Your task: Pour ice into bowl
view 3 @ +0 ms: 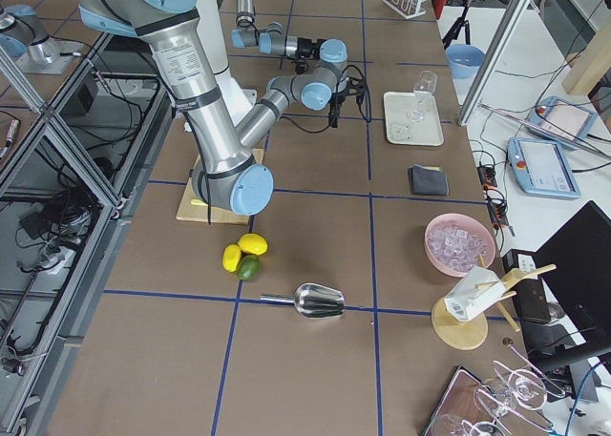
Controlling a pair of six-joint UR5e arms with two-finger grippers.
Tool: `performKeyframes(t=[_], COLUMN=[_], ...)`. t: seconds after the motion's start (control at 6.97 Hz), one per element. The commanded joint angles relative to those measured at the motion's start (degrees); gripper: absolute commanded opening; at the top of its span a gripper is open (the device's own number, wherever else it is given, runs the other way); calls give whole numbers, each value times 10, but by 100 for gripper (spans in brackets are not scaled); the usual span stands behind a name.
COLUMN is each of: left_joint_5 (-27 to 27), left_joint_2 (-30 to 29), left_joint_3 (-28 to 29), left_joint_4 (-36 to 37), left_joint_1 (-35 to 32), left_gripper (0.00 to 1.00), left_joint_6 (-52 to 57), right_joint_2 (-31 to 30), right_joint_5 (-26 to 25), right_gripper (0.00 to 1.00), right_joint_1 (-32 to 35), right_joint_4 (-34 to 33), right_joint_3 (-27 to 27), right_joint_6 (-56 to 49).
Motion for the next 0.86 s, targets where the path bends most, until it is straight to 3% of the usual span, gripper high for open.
performKeyframes(t=[0.0,0.43,0.72], left_joint_5=[-5,-49,-91], left_joint_2=[0,38,149], left_joint_3=[-19,-33,-47], left_joint_4=[-20,-75,-205], left_joint_1=[-3,-15,-30], left_gripper=[0,0,0], left_joint_6=[1,2,5], right_joint_2=[0,5,14], right_joint_5=[-1,-5,-26], right_gripper=[100,100,100], right_joint_1=[-2,-7,-23], right_joint_4=[0,-1,-1], right_joint_3=[0,1,0], right_joint_6=[3,5,7])
